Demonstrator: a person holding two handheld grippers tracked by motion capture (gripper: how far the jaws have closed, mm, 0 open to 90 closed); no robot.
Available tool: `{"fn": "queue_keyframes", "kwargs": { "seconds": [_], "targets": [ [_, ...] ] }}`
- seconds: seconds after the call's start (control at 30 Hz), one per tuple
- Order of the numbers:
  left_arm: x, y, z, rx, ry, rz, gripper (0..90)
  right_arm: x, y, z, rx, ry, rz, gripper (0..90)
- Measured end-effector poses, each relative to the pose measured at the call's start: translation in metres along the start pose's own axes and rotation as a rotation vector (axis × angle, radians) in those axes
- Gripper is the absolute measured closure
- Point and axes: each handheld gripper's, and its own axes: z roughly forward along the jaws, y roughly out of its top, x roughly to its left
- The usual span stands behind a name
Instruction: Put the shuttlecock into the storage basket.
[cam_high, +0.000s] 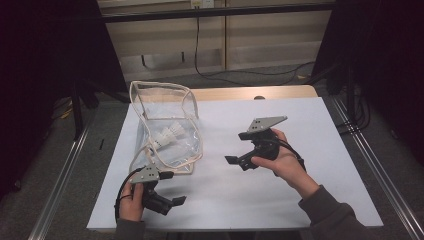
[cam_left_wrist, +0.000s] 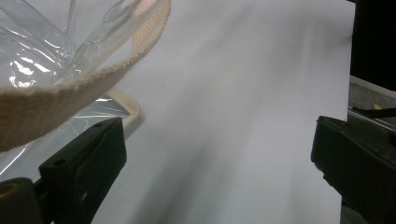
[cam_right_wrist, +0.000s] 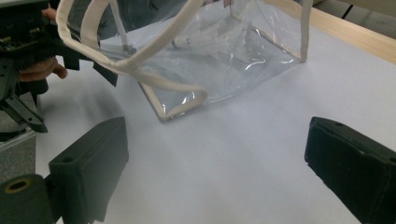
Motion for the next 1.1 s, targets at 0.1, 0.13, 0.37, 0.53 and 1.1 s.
{"fn": "queue_keyframes", "kwargs": {
  "seconds": [0.1,0.13,0.37,0.53,1.1],
  "targets": [
    [0.000,0.000,0.000,-0.001,0.002,-0.001,3.4,-0.002,-0.005,-0.002,-0.002,-0.001,0.005,5.8],
    [0.000,0.000,0.000,-0.002,0.002,-0.002,3.4,-0.003,-0.006,-0.002,-0.004,-0.003,0.005,5.8],
    [0.000,0.000,0.000,-0.003,0.002,-0.001,3.4,-0.007,-0.015,-0.007,-0.005,-0.015,0.013,5.9],
    [0.000,0.000,0.000,-0.001,0.002,-0.002,3.4,-0.010,-0.026,-0.011,-0.007,-0.021,0.026,5.8],
    [-0.001,0.000,0.000,0.000,0.003,-0.003,3.4,-0.017,-0.056,-0.025,-0.025,-0.041,0.064,6.0]
  ]
}}
